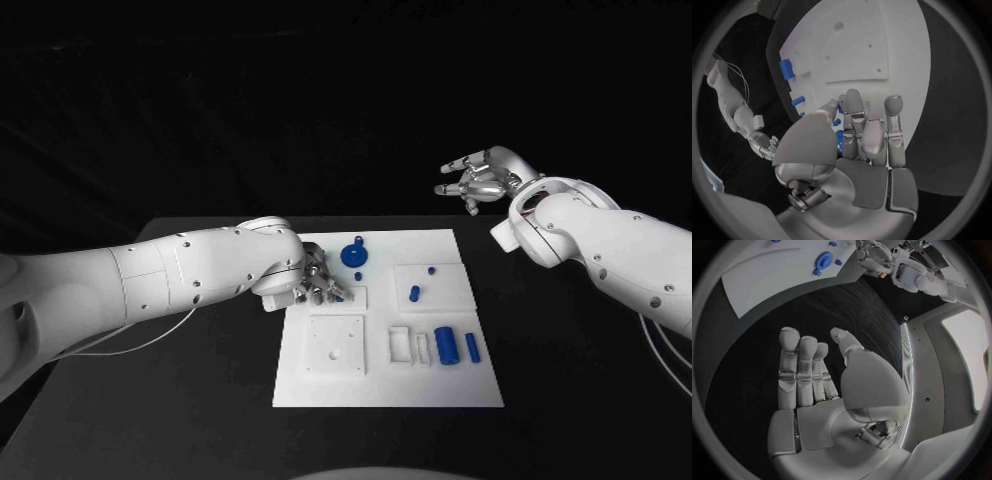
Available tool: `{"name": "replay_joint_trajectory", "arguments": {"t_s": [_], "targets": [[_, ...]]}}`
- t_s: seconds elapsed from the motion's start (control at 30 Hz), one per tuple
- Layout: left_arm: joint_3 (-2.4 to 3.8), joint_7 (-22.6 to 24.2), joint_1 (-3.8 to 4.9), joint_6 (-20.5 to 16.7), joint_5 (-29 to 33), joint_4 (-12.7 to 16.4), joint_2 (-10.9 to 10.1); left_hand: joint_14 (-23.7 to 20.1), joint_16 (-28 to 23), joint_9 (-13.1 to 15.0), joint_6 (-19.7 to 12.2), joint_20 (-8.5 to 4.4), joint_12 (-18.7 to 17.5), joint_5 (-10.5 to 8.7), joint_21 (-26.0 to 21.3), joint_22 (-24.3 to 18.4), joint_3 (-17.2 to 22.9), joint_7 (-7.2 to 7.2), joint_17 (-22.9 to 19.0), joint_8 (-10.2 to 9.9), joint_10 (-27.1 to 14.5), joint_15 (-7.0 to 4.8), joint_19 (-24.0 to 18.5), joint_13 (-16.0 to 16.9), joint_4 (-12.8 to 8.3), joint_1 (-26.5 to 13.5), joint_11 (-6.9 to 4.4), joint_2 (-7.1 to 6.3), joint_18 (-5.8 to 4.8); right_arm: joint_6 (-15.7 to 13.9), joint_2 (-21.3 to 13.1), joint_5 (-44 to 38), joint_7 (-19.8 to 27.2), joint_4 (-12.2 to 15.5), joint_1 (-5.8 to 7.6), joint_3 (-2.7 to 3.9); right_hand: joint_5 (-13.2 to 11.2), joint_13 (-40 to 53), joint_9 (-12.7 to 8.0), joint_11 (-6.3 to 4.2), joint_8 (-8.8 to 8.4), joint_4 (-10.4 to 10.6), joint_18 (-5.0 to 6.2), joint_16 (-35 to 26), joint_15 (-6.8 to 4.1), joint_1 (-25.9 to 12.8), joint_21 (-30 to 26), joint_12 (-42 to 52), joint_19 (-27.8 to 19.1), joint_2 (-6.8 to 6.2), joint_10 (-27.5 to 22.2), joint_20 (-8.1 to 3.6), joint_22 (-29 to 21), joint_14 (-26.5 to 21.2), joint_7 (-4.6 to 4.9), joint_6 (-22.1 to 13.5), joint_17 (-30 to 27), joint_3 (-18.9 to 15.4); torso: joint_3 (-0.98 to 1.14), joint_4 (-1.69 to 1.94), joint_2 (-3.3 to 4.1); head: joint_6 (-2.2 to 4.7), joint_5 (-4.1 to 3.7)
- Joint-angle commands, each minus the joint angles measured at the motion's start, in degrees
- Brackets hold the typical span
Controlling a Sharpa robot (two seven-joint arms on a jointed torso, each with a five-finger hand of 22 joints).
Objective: Assemble the parts on the task board
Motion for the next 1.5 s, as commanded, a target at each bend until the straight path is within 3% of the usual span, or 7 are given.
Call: {"name": "replay_joint_trajectory", "arguments": {"t_s": [0.03, 0.33, 0.4, 0.87, 0.93, 1.1, 1.5], "targets": [[-0.03, 0.4, -0.06, -0.35, -0.61, 0.27, -0.17, 0.06, -0.32, 0.07, 0.45, 0.03, -0.29, -0.17, -0.39, 0.18, 0.02, 0.09, 0.11, 0.34, 2.93, -0.53, 0.4, -0.06, 0.94, -0.59, -0.34, -0.08, -0.09, 0.15, 0.03, -0.11, 0.62, -0.02, -0.1, 0.02, 0.28, -0.08, 0.01, 0.04, -0.06, 0.31, 1.0, -0.18, 0.06, -0.63, -0.2, -0.22, 2.1, 0.29, -0.24, 0.05, 1.72, -0.24, 0.04, -0.12, -0.06, 0.33, 0.1, -0.06, 0.01, 0.16, 0.07], [0.0, 1.78, -0.06, -3.73, 0.18, 0.98, -0.79, 0.08, 0.09, 0.21, 0.93, -0.49, 0.05, -0.98, -0.28, 0.7, -1.28, -0.06, 0.82, 0.41, 2.95, -0.78, 0.78, -0.32, 5.65, -5.87, -0.48, -3.87, -0.42, 0.35, 0.24, 0.18, 0.33, -0.35, -0.57, 0.02, 0.17, -0.13, 0.01, 0.04, -0.06, 0.39, 0.98, -0.26, 0.02, -1.0, -0.45, -0.13, 2.16, 0.2, -0.19, 0.02, 1.6, -0.17, 0.07, -0.24, -0.15, 1.36, 0.08, -0.08, -0.02, 0.39, -0.11], [0.08, 2.07, -0.06, -4.32, 0.42, 1.37, -1.17, 0.06, 0.15, 0.6, 0.57, -0.57, 0.28, -0.96, -0.37, 0.9, -9.5, 0.03, 0.9, 0.49, 2.98, -0.75, 0.82, -0.6, 4.53, -5.54, -0.43, -0.03, -0.62, 0.38, 0.24, 0.19, 0.26, -0.42, -0.69, 0.02, 0.17, -0.13, 0.01, 0.04, -0.06, 0.39, 0.98, -0.26, 0.02, -1.0, -0.45, -0.13, 2.16, 0.2, -0.19, 0.02, 1.6, -0.17, 0.07, -0.24, -0.15, 1.36, 0.06, -0.1, -0.04, 0.34, -0.18], [2.15, 3.33, 0.64, -7.44, 3.38, 2.4, -2.73, -0.32, -1.65, -1.49, -1.39, -1.16, -1.04, -0.84, -2.07, 0.97, -10.3, 0.65, -1.42, -0.06, 2.89, -0.92, 0.53, -1.58, 5.32, -2.42, -0.2, -1.77, -0.92, 0.49, 0.22, 0.21, 0.02, -0.97, -1.0, 0.02, 0.17, -0.13, 0.01, 0.04, -0.06, 0.39, 0.98, -0.26, 0.02, -1.0, -0.45, -0.13, 2.16, 0.2, -0.19, 0.02, 1.6, -0.17, 0.07, -0.24, -0.15, 1.36, 0.09, -0.05, 0.01, 1.05, -0.23], [2.49, 3.4, 0.96, -7.08, 3.56, 1.98, -2.87, -0.28, -2.09, -4.8, -2.52, -1.27, -1.6, -0.71, -2.53, 0.93, -10.5, 1.16, -1.92, -0.05, 2.86, -0.84, 0.51, -1.6, 5.28, -1.03, 0.03, -1.09, -1.1, 0.51, 0.19, 0.22, 0.02, -1.04, -1.01, 0.01, 0.17, -0.13, 0.01, 0.04, -0.06, 0.39, 0.98, -0.26, 0.02, -1.0, -0.45, -0.13, 2.16, 0.2, -0.19, 0.02, 1.6, -0.17, 0.07, -0.24, -0.15, 1.36, 0.09, -0.03, 0.01, 1.12, -0.21], [3.59, 3.68, 2.11, -4.79, 4.19, -0.34, -2.94, -1.26, -4.69, -13.78, -5.97, -1.95, -4.19, 3.36, -4.24, 0.82, -10.89, 2.29, -5.55, 0.07, 2.75, -1.05, 0.27, -1.57, 0.17, 0.66, 0.65, 2.19, -1.71, 0.51, 0.13, 0.23, 0.03, -1.13, -1.04, 0.01, 0.17, -0.13, 0.01, 0.04, -0.06, 0.39, 0.98, -0.26, 0.02, -1.0, -0.45, -0.13, 2.16, 0.2, -0.19, 0.02, 1.6, -0.17, 0.07, -0.24, -0.15, 1.36, 0.09, -0.06, 0.07, 1.27, -0.21], [4.23, 5.79, 4.77, -0.07, 4.26, -11.11, 0.56, -2.13, -6.03, -13.38, -7.7, -2.44, -5.85, 4.65, -5.68, 1.35, -10.9, 2.69, -8.59, 0.27, 2.61, -1.29, 0.43, -0.97, 0.51, 0.6, 0.79, 0.78, -2.27, 0.06, 0.11, 0.06, -0.09, -1.06, -1.05, 0.0, 1.3, -0.19, -0.01, 0.04, -0.08, 0.6, 0.97, -0.25, 0.04, -1.1, -0.18, -0.1, 2.22, -0.12, -0.21, 0.01, 1.74, -0.15, 0.1, -0.76, -0.12, 1.07, 0.01, -0.15, 0.37, 1.56, -0.01]]}}
